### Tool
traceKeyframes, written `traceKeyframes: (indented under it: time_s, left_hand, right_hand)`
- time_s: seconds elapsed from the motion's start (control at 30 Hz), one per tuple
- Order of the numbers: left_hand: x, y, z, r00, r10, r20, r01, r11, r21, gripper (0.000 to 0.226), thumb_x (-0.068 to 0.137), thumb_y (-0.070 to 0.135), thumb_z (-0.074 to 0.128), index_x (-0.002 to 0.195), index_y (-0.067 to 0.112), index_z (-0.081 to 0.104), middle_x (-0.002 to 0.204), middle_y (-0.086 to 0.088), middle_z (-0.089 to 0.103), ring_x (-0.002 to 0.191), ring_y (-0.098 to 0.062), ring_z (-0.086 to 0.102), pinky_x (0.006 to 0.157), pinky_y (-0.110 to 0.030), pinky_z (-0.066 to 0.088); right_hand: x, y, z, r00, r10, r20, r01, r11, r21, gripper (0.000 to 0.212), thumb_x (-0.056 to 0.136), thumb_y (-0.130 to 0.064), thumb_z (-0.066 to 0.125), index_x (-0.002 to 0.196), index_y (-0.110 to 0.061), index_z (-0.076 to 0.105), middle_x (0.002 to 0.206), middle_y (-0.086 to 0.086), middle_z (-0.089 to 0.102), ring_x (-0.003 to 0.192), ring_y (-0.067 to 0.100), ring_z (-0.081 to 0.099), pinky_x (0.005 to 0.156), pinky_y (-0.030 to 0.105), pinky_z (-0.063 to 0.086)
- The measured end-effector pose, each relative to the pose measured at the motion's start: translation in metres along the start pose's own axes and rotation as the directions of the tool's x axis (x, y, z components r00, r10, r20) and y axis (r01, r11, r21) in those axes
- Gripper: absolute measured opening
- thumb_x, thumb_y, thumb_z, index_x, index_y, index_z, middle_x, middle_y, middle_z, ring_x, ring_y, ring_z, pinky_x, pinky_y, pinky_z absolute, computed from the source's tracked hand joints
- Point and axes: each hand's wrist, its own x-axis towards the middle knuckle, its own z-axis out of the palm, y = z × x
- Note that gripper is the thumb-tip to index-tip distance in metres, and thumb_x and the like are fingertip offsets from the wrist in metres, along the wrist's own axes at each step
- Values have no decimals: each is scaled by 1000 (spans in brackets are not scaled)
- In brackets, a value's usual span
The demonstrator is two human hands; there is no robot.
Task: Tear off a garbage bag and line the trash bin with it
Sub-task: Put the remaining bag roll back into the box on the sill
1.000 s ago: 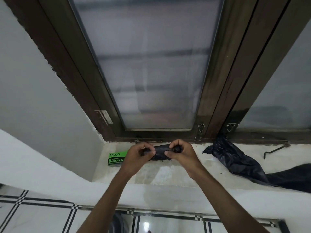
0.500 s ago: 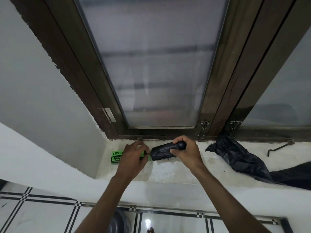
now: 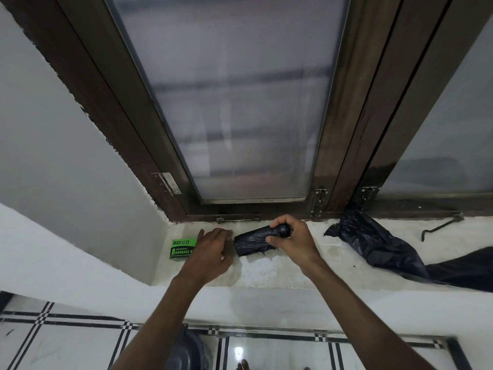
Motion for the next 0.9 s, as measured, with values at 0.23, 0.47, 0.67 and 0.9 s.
traceKeyframes:
  time_s: [0.23, 0.47, 0.67, 0.9]
  left_hand:
    - [-7, -10, -4, 997, 5, 81, -6, 1000, 1, 73, 84, 25, 71, 149, 15, 39, 148, -4, 49, 137, -24, 45, 123, -38, 19]
    - [-7, -12, -11, 997, -17, 74, 20, 999, -46, 79, 83, 29, 77, 152, 19, 38, 152, -1, 47, 137, -20, 45, 112, -30, 37]
    - [-5, -14, -11, 996, -34, 86, 44, 993, -113, 84, 77, 30, 82, 150, 22, 42, 151, 1, 50, 136, -20, 47, 112, -32, 39]
    - [-9, -20, -11, 996, 16, 92, 8, 968, -251, 78, 76, 29, 83, 144, 31, 44, 139, 7, 59, 124, -15, 57, 101, -28, 47]
  right_hand:
    - [7, 5, 16, 994, -5, 106, 9, 999, -31, 30, 71, 4, 82, 89, -17, 68, 99, -1, 67, 96, 19, 65, 74, 27, 59]
    - [5, 14, 57, 996, 89, 23, -90, 994, 57, 31, 72, 4, 82, 85, -20, 66, 96, 0, 67, 95, 21, 65, 73, 28, 60]
    - [-8, 12, 99, 991, 54, -126, -66, 993, -94, 33, 74, -20, 85, 93, -19, 59, 86, -8, 66, 79, 6, 63, 64, 15, 49]
    - [-13, 11, 111, 991, 100, 85, -104, 993, 46, 25, 91, 3, 54, 101, -19, 63, 100, 7, 70, 84, 24, 72, 68, 36, 63]
